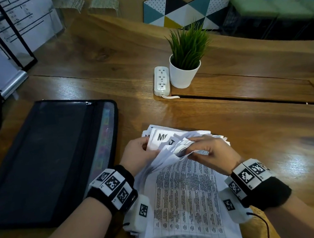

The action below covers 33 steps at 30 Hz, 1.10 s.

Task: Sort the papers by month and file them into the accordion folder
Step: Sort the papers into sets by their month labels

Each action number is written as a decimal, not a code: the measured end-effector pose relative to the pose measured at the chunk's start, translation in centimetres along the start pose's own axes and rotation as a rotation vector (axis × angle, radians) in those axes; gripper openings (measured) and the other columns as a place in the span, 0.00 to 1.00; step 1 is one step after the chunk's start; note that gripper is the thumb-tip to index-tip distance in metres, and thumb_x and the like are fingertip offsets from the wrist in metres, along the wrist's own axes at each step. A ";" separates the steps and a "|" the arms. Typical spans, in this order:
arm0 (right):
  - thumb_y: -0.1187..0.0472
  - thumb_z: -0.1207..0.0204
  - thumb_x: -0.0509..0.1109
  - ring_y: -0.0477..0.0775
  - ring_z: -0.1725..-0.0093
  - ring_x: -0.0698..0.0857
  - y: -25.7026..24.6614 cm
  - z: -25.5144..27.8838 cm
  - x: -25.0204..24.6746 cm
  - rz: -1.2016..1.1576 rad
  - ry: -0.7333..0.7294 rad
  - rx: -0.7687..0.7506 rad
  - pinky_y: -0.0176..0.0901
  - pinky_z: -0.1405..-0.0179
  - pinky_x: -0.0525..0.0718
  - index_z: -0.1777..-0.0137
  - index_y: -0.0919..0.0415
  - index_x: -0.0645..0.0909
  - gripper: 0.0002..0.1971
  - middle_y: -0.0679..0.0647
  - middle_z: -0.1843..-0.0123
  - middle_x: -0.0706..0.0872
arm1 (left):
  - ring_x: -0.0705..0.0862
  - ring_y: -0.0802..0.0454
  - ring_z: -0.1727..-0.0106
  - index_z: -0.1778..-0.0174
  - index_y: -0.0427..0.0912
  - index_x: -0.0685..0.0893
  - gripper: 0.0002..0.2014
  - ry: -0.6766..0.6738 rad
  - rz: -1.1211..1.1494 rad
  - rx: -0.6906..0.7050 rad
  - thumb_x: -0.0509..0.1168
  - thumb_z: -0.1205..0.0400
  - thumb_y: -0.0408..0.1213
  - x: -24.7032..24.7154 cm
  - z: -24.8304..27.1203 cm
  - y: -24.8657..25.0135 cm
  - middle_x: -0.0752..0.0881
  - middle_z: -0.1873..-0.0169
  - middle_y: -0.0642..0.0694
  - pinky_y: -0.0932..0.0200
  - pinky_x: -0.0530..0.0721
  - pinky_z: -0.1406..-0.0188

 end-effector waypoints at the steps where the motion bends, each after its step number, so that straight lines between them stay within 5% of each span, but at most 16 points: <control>1: 0.58 0.25 0.72 0.36 0.41 0.81 -0.3 0.1 -0.1 -0.004 -0.010 -0.029 0.40 0.39 0.78 0.48 0.34 0.84 0.14 0.36 0.46 0.87 | 0.86 0.62 0.66 0.65 0.46 0.88 0.07 0.006 -0.001 -0.003 0.77 0.29 0.30 0.0 0.1 0.0 0.91 0.68 0.53 0.65 0.82 0.67; 3: 0.54 0.26 0.70 0.37 0.45 0.81 -0.6 0.5 -0.4 0.016 -0.017 -0.062 0.34 0.41 0.76 0.48 0.29 0.82 0.14 0.36 0.52 0.88 | 0.86 0.61 0.65 0.64 0.42 0.89 0.02 0.028 -0.008 -0.015 0.75 0.26 0.32 -0.3 -0.1 -0.2 0.91 0.67 0.51 0.61 0.84 0.64; 5: 0.49 0.26 0.68 0.36 0.39 0.78 -0.4 0.7 -0.5 0.039 -0.006 -0.056 0.32 0.33 0.69 0.48 0.25 0.80 0.13 0.37 0.52 0.89 | 0.85 0.51 0.59 0.58 0.34 0.89 0.05 0.039 -0.020 -0.012 0.71 0.22 0.33 -0.8 -0.4 -0.3 0.91 0.59 0.40 0.45 0.85 0.53; 8: 0.55 0.26 0.72 0.34 0.32 0.75 0.0 0.8 -0.4 0.012 -0.020 -0.015 0.37 0.26 0.67 0.48 0.31 0.84 0.14 0.38 0.48 0.89 | 0.84 0.45 0.58 0.57 0.30 0.88 0.09 0.026 -0.033 -0.010 0.70 0.23 0.35 -1.1 -0.4 -0.5 0.89 0.56 0.31 0.35 0.83 0.49; 12: 0.62 0.27 0.73 0.34 0.33 0.75 -0.5 0.6 -0.2 -0.003 0.019 0.014 0.39 0.34 0.76 0.50 0.33 0.86 0.17 0.40 0.38 0.84 | 0.87 0.49 0.61 0.58 0.28 0.88 0.07 0.025 0.005 -0.036 0.75 0.27 0.28 -0.9 -0.3 -0.4 0.90 0.60 0.36 0.49 0.86 0.59; 15: 0.64 0.28 0.74 0.30 0.29 0.70 -0.6 0.2 -0.2 -0.013 0.014 -0.003 0.30 0.31 0.70 0.51 0.37 0.87 0.16 0.38 0.29 0.74 | 0.84 0.55 0.66 0.62 0.31 0.88 0.06 0.008 0.011 -0.043 0.77 0.29 0.30 -0.4 -0.2 -0.3 0.90 0.64 0.39 0.58 0.82 0.67; 17: 0.62 0.26 0.73 0.32 0.30 0.72 0.1 0.1 0.0 0.009 -0.021 0.009 0.40 0.31 0.74 0.51 0.41 0.88 0.12 0.40 0.31 0.78 | 0.83 0.57 0.69 0.65 0.33 0.89 0.04 0.014 0.032 -0.051 0.77 0.28 0.29 -0.1 -0.1 -0.2 0.90 0.68 0.42 0.61 0.80 0.68; 19: 0.58 0.25 0.72 0.39 0.33 0.76 1.0 0.3 0.3 0.021 -0.035 0.019 0.51 0.36 0.77 0.51 0.43 0.88 0.09 0.42 0.39 0.84 | 0.83 0.51 0.66 0.61 0.28 0.88 0.07 0.030 0.073 -0.055 0.75 0.26 0.30 -0.3 -0.1 -0.4 0.89 0.65 0.34 0.57 0.79 0.64; 21: 0.54 0.25 0.70 0.41 0.36 0.79 1.2 0.7 0.3 0.037 -0.037 0.023 0.53 0.38 0.78 0.50 0.43 0.87 0.07 0.39 0.44 0.87 | 0.79 0.48 0.63 0.58 0.24 0.86 0.11 0.064 0.081 -0.049 0.72 0.23 0.32 -0.7 -0.4 -1.0 0.87 0.64 0.28 0.52 0.75 0.62; 25: 0.49 0.26 0.66 0.42 0.45 0.83 0.1 1.2 -0.2 -0.001 -0.010 -0.035 0.48 0.46 0.82 0.49 0.39 0.86 0.09 0.39 0.50 0.88 | 0.78 0.50 0.61 0.56 0.27 0.87 0.09 0.073 0.047 -0.061 0.65 0.19 0.30 -0.9 -0.7 -1.4 0.85 0.62 0.37 0.57 0.74 0.62; 28: 0.51 0.26 0.67 0.41 0.40 0.82 0.5 1.1 0.0 -0.016 -0.005 -0.004 0.49 0.41 0.81 0.49 0.40 0.87 0.09 0.39 0.46 0.87 | 0.80 0.48 0.61 0.51 0.29 0.86 0.09 -0.016 0.051 -0.053 0.62 0.17 0.29 -0.9 -0.3 -1.0 0.87 0.58 0.36 0.60 0.76 0.65; 30: 0.57 0.27 0.71 0.39 0.34 0.78 1.0 1.1 0.1 -0.030 0.036 0.028 0.50 0.36 0.78 0.51 0.43 0.88 0.08 0.41 0.38 0.83 | 0.77 0.45 0.63 0.53 0.26 0.82 0.15 -0.154 0.090 -0.068 0.61 0.16 0.38 -0.8 0.4 -0.7 0.82 0.64 0.36 0.56 0.73 0.61; 33: 0.62 0.27 0.74 0.33 0.31 0.73 0.5 0.9 -0.3 -0.021 0.052 0.020 0.35 0.32 0.73 0.52 0.41 0.88 0.13 0.39 0.27 0.73 | 0.86 0.45 0.60 0.55 0.31 0.87 0.25 -0.343 0.013 -0.110 0.53 0.13 0.49 -0.4 1.6 0.0 0.89 0.61 0.41 0.55 0.81 0.52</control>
Point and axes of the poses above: each hand's wrist, its own z-axis away from the middle knuckle, its own x-axis out of the palm, y = z × x, the point moved 1 cm from there along -z, towards the middle knuckle
